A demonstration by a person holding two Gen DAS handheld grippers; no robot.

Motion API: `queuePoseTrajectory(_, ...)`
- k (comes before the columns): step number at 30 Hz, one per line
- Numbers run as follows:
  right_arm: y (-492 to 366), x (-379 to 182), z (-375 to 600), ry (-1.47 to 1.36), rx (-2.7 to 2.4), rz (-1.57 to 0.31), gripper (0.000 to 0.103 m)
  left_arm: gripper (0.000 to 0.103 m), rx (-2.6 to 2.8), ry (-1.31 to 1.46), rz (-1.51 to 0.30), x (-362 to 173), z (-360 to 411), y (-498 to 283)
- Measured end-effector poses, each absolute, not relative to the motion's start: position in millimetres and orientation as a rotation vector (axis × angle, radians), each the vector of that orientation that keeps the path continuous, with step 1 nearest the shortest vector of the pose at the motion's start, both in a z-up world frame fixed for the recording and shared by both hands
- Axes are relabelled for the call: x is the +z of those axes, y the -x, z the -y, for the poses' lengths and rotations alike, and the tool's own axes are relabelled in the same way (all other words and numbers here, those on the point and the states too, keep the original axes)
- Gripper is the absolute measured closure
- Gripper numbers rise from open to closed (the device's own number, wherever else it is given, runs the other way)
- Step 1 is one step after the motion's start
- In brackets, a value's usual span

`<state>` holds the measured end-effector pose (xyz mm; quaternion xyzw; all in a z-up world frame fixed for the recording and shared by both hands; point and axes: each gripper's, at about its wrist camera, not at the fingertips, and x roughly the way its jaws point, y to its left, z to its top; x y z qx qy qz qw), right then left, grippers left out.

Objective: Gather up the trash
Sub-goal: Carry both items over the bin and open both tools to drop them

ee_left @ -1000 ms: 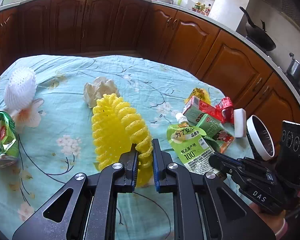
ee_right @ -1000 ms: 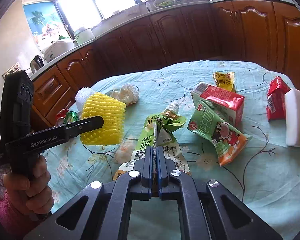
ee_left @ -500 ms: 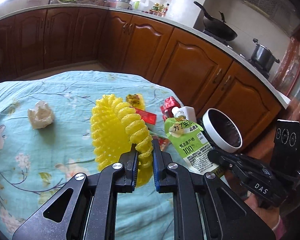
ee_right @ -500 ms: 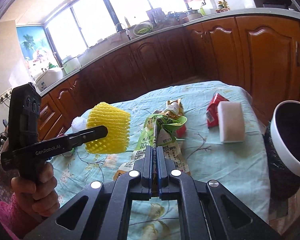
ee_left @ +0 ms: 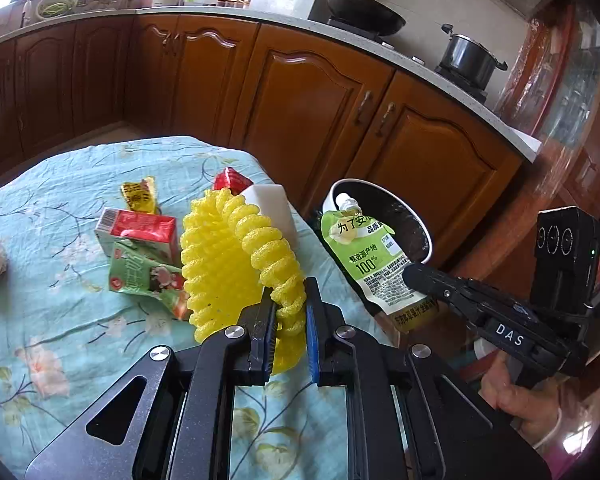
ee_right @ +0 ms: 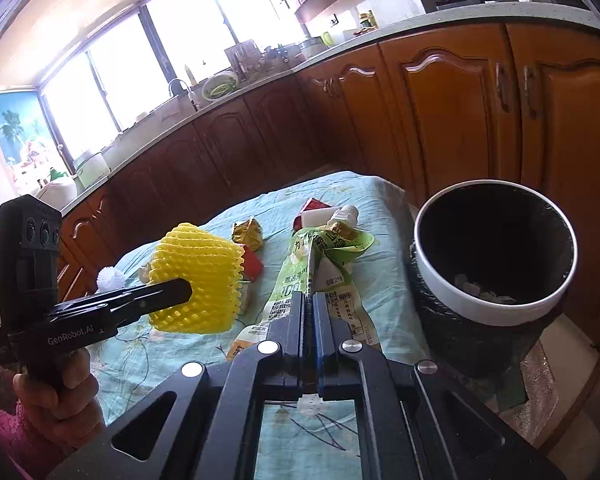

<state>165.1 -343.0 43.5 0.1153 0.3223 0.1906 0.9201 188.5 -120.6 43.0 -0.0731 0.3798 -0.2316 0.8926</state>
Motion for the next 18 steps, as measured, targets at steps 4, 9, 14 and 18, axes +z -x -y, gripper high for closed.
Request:
queuePoseTrajectory(4, -166.0, 42.7, 365.3, -0.256, 0.349, -0.654, 0.100, 0.092, -0.522, 0.124, -0.800, 41.9, 144.2, -194.2)
queuePoseTrajectory(9, -169.3, 43.9, 399.1, -0.277, 0.287, -0.639, 0.100, 0.092, -0.565, 0.093, -0.810, 42.2, 173.6, -203.3)
queuePoseTrajectory(14, -180.1, 43.0, 428.7, -0.302, 0.234, -0.639, 0.100, 0.092, -0.607, 0.058, -0.810, 45.9, 204.7, -216.8)
queuePoseTrajectory(18, -192.7, 39.1, 448.5, -0.323, 0.196, -0.651, 0.100, 0.092, -0.646, 0.038, -0.818, 48.3, 229.8, -231.2)
